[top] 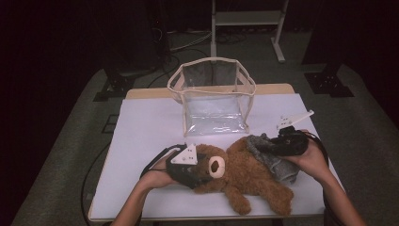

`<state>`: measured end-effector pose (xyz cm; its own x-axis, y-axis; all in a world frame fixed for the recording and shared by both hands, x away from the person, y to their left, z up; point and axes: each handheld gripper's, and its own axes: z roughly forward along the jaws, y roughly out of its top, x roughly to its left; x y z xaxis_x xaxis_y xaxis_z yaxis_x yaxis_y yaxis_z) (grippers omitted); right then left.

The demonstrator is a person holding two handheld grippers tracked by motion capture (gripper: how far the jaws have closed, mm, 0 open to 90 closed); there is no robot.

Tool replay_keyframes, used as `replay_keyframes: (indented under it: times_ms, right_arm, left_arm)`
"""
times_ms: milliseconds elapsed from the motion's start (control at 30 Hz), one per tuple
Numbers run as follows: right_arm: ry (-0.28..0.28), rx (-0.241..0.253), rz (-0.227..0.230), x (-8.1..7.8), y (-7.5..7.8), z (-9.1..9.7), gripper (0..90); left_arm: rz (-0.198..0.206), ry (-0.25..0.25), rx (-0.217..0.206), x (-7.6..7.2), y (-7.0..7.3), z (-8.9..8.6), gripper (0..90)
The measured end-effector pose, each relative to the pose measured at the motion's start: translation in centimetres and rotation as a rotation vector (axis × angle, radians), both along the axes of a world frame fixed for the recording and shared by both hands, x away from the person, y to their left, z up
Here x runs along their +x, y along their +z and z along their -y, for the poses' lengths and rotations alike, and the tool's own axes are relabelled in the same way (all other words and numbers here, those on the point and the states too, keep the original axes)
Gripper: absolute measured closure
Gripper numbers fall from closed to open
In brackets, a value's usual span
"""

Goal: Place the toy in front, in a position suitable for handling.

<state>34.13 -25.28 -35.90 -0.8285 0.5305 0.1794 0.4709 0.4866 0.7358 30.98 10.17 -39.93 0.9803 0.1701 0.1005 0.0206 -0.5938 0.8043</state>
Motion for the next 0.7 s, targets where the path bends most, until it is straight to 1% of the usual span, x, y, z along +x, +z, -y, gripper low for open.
replay_keyframes:
  times_ms: [67, 100, 133, 200, 233, 267, 367, 400, 433, 600, 700]
  right_arm:
    - [0.025, 0.008, 0.013, -0.6, 0.5, -0.5, 73.6]
    - [0.049, 0.02, 0.019, -1.0, 0.7, -1.1, 73.7]
    - [0.065, 0.024, 0.022, -1.2, 0.9, -1.5, 73.7]
    - [0.114, 0.032, 0.039, -1.9, 1.2, -3.1, 73.7]
    - [0.134, 0.036, 0.039, -2.0, 1.3, -3.6, 73.7]
    - [0.156, 0.035, 0.042, -2.3, 1.3, -4.4, 73.6]
    - [0.185, 0.011, 0.047, -2.6, 0.9, -5.7, 73.6]
    - [0.183, -0.005, 0.051, -2.6, 0.6, -6.0, 73.7]
    - [0.18, -0.007, 0.047, -2.5, 0.3, -6.0, 73.8]
    - [0.144, 0.017, 0.036, -1.6, -0.3, -4.8, 74.0]
    - [0.129, 0.028, 0.025, -1.0, -0.5, -4.3, 74.0]
  left_arm:
    - [-0.001, 0.009, -0.001, 0.1, 0.0, 0.1, 26.8]
    - [0.0, 0.013, -0.003, 0.1, 0.0, 0.1, 26.8]
    - [-0.002, 0.02, -0.007, 0.2, 0.0, 0.1, 26.8]
    - [-0.005, 0.031, -0.015, 0.3, 0.0, 0.1, 26.7]
    - [-0.003, 0.037, -0.019, 0.3, -0.1, 0.0, 26.5]
    - [-0.004, 0.038, -0.02, 0.4, -0.1, 0.0, 26.4]
    - [0.004, 0.039, -0.014, 0.4, 0.1, -0.2, 25.3]
    - [0.009, 0.037, -0.008, 0.5, 0.2, -0.3, 24.8]
    - [0.011, 0.038, -0.008, 0.5, 0.3, -0.4, 24.5]
    - [0.014, 0.052, -0.014, 0.7, 0.8, -1.5, 24.3]
    - [-0.001, 0.068, -0.016, 0.9, 0.7, -2.2, 24.7]
